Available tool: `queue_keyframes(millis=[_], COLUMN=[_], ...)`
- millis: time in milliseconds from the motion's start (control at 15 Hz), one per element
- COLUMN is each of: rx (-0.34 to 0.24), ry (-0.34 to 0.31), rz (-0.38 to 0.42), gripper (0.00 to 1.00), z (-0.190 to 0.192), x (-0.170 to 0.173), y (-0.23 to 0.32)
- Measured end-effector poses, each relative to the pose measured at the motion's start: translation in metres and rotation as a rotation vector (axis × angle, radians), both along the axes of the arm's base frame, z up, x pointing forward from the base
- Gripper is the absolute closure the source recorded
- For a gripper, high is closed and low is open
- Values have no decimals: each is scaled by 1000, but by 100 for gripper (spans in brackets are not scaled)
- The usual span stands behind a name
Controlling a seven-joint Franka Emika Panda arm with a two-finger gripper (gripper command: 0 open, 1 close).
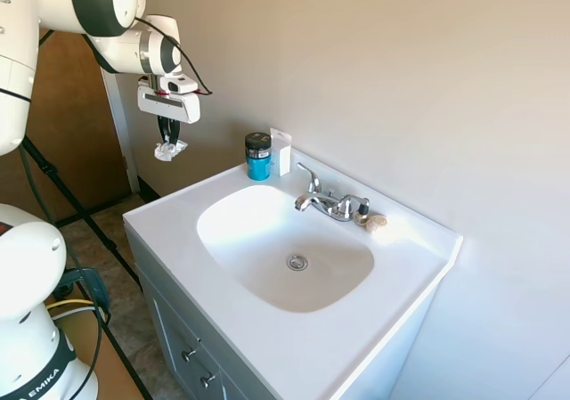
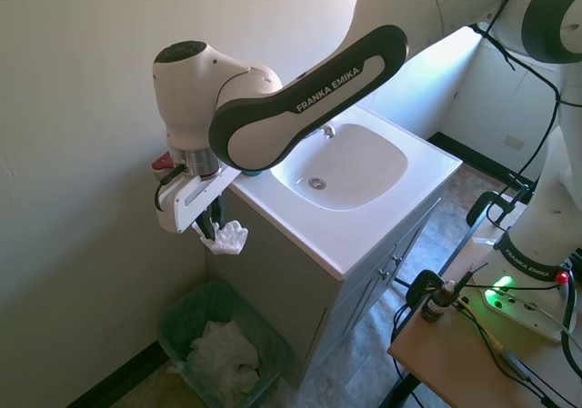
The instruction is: Throw the tissue in the trash bin
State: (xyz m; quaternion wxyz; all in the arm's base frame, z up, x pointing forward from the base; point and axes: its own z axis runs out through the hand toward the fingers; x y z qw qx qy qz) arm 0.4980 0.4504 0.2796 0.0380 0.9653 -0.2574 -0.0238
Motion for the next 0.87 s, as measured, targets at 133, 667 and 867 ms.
queue_keyframes(millis=[133, 667, 867], rx=[-2, 5, 1], ry=[2, -57, -89], rz=[2, -28, -53], gripper=[0, 0, 0], z=[0, 53, 86], x=[-1, -12, -31], y=[1, -15, -32])
